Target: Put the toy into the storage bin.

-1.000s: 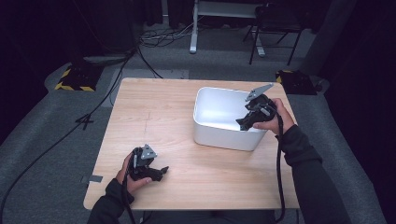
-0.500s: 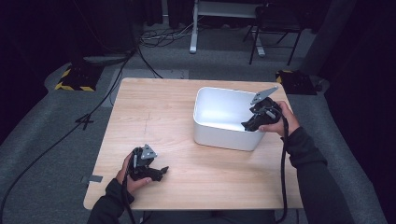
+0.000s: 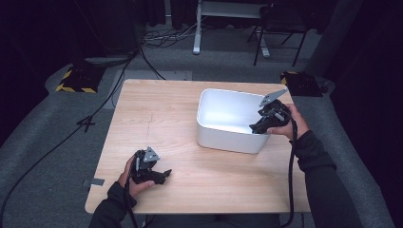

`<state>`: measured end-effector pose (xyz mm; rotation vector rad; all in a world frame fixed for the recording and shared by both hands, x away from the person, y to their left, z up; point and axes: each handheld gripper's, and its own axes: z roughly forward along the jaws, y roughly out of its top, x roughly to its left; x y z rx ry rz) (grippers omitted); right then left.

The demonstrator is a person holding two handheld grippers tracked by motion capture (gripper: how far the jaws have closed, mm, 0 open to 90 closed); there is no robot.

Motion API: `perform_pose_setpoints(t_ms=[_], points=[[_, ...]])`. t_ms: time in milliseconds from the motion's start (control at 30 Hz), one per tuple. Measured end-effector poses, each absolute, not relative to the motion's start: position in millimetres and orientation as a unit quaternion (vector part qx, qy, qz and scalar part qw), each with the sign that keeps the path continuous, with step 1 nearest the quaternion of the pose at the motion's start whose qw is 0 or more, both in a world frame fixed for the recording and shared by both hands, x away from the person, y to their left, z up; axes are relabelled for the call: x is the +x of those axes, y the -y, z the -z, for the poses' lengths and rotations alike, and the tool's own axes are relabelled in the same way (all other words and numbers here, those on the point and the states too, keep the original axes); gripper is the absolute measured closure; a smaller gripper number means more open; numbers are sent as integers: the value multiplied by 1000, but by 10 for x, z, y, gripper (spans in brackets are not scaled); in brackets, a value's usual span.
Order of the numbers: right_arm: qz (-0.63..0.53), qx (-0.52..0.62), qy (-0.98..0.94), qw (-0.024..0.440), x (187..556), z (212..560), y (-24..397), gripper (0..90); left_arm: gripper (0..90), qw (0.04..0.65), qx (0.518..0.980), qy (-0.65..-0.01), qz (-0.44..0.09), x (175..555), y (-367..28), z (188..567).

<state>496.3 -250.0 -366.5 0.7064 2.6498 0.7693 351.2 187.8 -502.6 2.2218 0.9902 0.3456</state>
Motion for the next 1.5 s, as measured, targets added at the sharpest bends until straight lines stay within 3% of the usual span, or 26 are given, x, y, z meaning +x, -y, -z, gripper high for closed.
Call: perform_pose_setpoints(t_ms=[1500], points=[[-287, 240, -917, 141, 4840, 3585, 2589, 240, 116, 336, 852, -380, -132, 3512, -1878, 5026]])
